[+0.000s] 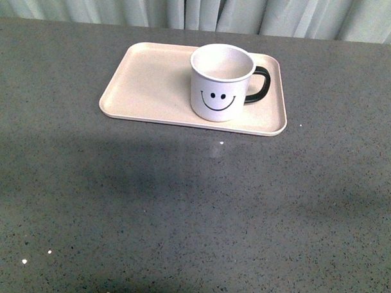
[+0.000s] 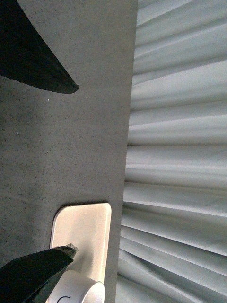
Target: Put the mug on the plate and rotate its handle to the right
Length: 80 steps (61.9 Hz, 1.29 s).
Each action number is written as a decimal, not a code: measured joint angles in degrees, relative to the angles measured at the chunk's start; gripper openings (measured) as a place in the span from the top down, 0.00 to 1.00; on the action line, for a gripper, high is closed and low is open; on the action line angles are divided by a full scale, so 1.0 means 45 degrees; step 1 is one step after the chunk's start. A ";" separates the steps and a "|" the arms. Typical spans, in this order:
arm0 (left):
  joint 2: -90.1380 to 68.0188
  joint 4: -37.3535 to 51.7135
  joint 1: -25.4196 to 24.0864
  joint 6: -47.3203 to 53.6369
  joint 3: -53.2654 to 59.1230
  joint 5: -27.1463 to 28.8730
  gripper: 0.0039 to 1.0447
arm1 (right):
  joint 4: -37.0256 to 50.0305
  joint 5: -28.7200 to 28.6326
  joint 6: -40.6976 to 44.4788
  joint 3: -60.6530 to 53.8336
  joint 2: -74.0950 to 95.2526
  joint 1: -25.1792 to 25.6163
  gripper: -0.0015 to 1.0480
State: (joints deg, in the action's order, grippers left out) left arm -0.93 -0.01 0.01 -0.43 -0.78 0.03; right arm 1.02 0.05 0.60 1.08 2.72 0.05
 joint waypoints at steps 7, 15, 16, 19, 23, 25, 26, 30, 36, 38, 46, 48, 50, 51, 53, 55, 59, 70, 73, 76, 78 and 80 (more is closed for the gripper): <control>0.0000 0.0000 0.0000 0.0000 0.0000 -0.0005 0.09 | -0.0175 -0.0005 0.0000 0.0000 -0.0491 0.0000 0.98; 0.0000 0.0000 0.0000 0.0000 0.0000 -0.0005 0.09 | -0.0185 -0.0005 0.0000 0.0000 -0.0520 0.0000 0.89; 0.0000 0.0000 0.0000 0.0000 0.0000 -0.0005 0.09 | -0.0185 -0.0010 0.0000 0.0000 -0.0520 0.0000 0.85; 0.0000 0.0000 0.0000 0.0000 0.0000 -0.0005 0.09 | -0.0185 -0.0010 0.0000 0.0000 -0.0529 0.0000 0.77; 0.0000 0.0000 0.0000 0.0000 0.0000 -0.0005 0.09 | -0.0185 -0.0010 0.0000 0.0000 -0.0529 0.0000 0.67; 0.0000 0.0000 0.0000 0.0000 0.0000 -0.0005 0.09 | -0.0185 -0.0010 0.0000 0.0000 -0.0529 0.0000 0.62; 0.0000 0.0000 0.0000 0.0000 0.0000 -0.0005 0.09 | -0.0185 -0.0010 0.0000 0.0000 -0.0529 0.0000 0.59; 0.0000 0.0000 0.0000 0.0000 0.0000 -0.0005 0.09 | -0.0185 -0.0005 0.0000 0.0000 -0.0529 0.0000 0.47; 0.0000 0.0000 0.0000 0.0000 0.0000 -0.0005 0.09 | -0.0185 -0.0005 0.0000 0.0000 -0.0529 0.0000 0.32; 0.0000 0.0000 0.0000 0.0000 0.0000 -0.0005 0.09 | -0.0185 -0.0005 0.0000 0.0000 -0.0529 0.0000 0.27; 0.0000 0.0000 0.0000 0.0000 0.0000 -0.0005 0.09 | -0.0185 -0.0005 -0.0005 0.0000 -0.0529 0.0000 0.08; 0.0000 0.0000 0.0000 0.0000 0.0000 -0.0005 0.09 | -0.0185 -0.0005 -0.0005 0.0000 -0.0529 0.0000 0.09; 0.0000 0.0000 0.0000 0.0005 0.0000 -0.0005 0.09 | -0.0185 -0.0010 -0.0005 0.0000 -0.0529 0.0000 0.09; 0.0000 0.0000 0.0000 0.0000 0.0000 -0.0005 0.09 | -0.0185 -0.0010 -0.0005 0.0000 -0.0529 0.0000 0.09; 0.0000 0.0000 0.0000 0.0000 0.0000 -0.0005 0.09 | -0.0185 -0.0005 -0.0005 0.0000 -0.0529 0.0000 0.09; 0.0000 0.0000 0.0000 0.0000 0.0000 -0.0005 0.09 | -0.0185 -0.0005 -0.0005 0.0000 -0.0529 0.0000 0.09; 0.0000 0.0000 0.0000 0.0000 0.0000 -0.0005 0.09 | -0.0185 -0.0010 -0.0005 0.0000 -0.0529 0.0000 0.09; 0.0000 0.0000 0.0000 0.0000 0.0000 -0.0005 0.09 | -0.0185 -0.0005 -0.0005 0.0000 -0.0529 0.0000 0.09; 0.0000 0.0000 0.0000 0.0000 0.0000 -0.0005 0.09 | -0.0185 -0.0005 -0.0005 0.0000 -0.0529 0.0000 0.09; 0.0000 0.0000 0.0000 0.0000 0.0000 -0.0005 0.09 | -0.0185 -0.0005 -0.0005 0.0000 -0.0529 0.0000 0.09; 0.0000 0.0000 0.0000 0.0000 0.0000 -0.0005 0.09 | -0.0185 -0.0005 -0.0005 0.0000 -0.0529 0.0000 0.09; 0.0000 0.0000 0.0000 0.0000 0.0000 -0.0005 0.09 | -0.0185 -0.0005 -0.0005 0.0000 -0.0529 0.0000 0.09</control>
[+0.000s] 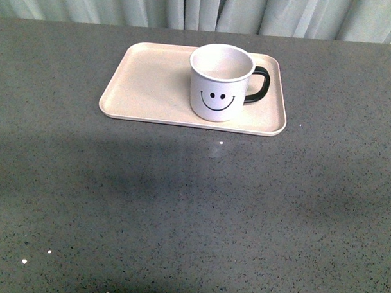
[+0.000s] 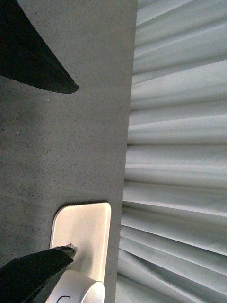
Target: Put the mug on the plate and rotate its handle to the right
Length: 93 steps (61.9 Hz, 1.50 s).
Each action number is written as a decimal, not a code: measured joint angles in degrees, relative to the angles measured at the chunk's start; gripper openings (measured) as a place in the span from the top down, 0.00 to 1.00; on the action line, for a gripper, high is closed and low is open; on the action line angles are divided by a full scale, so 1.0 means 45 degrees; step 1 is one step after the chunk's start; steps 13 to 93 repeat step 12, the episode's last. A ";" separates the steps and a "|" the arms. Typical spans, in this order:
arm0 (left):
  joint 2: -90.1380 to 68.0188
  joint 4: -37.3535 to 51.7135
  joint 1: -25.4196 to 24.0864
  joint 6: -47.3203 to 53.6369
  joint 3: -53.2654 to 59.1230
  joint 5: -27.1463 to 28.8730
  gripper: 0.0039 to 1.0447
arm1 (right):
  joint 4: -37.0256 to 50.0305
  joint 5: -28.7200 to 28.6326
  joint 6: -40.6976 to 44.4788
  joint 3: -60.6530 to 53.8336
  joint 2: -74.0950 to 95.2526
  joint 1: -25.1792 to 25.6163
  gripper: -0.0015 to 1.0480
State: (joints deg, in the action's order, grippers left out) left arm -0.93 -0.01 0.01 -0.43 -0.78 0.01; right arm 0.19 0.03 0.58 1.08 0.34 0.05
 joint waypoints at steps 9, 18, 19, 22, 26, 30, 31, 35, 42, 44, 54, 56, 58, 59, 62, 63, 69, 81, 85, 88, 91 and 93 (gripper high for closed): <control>0.0000 0.0000 0.0000 0.0000 0.0000 0.0000 0.09 | 0.0000 0.0000 0.0000 0.0000 0.0000 0.0000 0.09; 0.0000 0.0000 0.0000 0.0000 0.0000 0.0000 0.09 | 0.0000 0.0000 0.0000 0.0000 0.0000 0.0000 0.09; 0.0000 0.0000 0.0000 0.0000 0.0000 0.0000 0.09 | 0.0000 0.0000 0.0000 0.0000 0.0000 0.0000 0.09; 0.0000 0.0000 0.0000 0.0000 0.0000 0.0000 0.09 | 0.0000 0.0000 0.0000 0.0000 0.0000 0.0000 0.09; 0.0000 0.0000 0.0000 0.0000 0.0000 0.0000 0.09 | 0.0000 0.0000 0.0000 0.0000 0.0000 0.0000 0.09; 0.0000 0.0000 0.0000 0.0000 0.0000 0.0000 0.09 | 0.0000 0.0000 0.0000 0.0000 0.0000 0.0000 0.09; 0.0000 0.0000 0.0000 0.0000 0.0000 0.0000 0.09 | 0.0000 0.0000 0.0000 0.0000 0.0000 0.0000 0.09; 0.0000 0.0000 0.0000 0.0000 0.0000 0.0000 0.09 | 0.0000 0.0000 0.0000 0.0000 0.0000 0.0000 0.09; 0.0000 0.0000 0.0000 0.0000 0.0000 0.0000 0.09 | 0.0000 0.0000 0.0000 0.0000 0.0000 0.0000 0.09; 0.0000 0.0000 0.0000 0.0000 0.0000 0.0000 0.09 | 0.0000 0.0000 0.0000 0.0000 0.0000 0.0000 0.09; 0.0000 0.0000 0.0000 0.0000 0.0000 0.0000 0.09 | 0.0000 0.0000 0.0000 0.0000 0.0000 0.0000 0.09; 0.0000 0.0000 0.0000 0.0000 0.0000 0.0000 0.09 | 0.0000 0.0000 0.0000 0.0000 0.0000 0.0000 0.09; 0.0000 0.0000 0.0000 0.0000 0.0000 0.0000 0.09 | 0.0000 0.0000 0.0000 0.0000 0.0000 0.0000 0.09; 0.0000 0.0000 0.0000 0.0000 0.0000 0.0000 0.09 | 0.0000 0.0000 0.0000 0.0000 0.0000 0.0000 0.09; 0.0000 0.0000 0.0000 0.0000 0.0000 0.0000 0.09 | 0.0000 0.0000 0.0000 0.0000 0.0000 0.0000 0.09; 0.0000 0.0000 0.0000 0.0000 0.0000 0.0000 0.09 | 0.0000 0.0000 0.0000 0.0000 0.0000 0.0000 0.09; 0.0000 0.0000 0.0000 0.0000 0.0000 0.0000 0.09 | 0.0000 0.0000 0.0000 0.0000 0.0000 0.0000 0.09; 0.0000 0.0000 0.0000 0.0000 0.0000 0.0000 0.09 | 0.0000 0.0000 0.0000 0.0000 0.0000 0.0000 0.09; 0.0000 0.0000 0.0000 0.0000 0.0000 0.0000 0.09 | 0.0000 0.0000 0.0000 0.0000 0.0000 0.0000 0.09; 0.0000 0.0000 0.0000 0.0000 0.0000 0.0000 0.09 | 0.0000 0.0000 0.0000 0.0000 0.0000 0.0000 0.09; 0.0000 0.0000 0.0000 0.0000 0.0000 0.0000 0.09 | 0.0000 0.0000 0.0000 0.0000 0.0000 0.0000 0.09; 0.0000 0.0000 0.0000 0.0000 0.0000 0.0000 0.09 | 0.0000 0.0000 0.0000 0.0000 0.0000 0.0000 0.09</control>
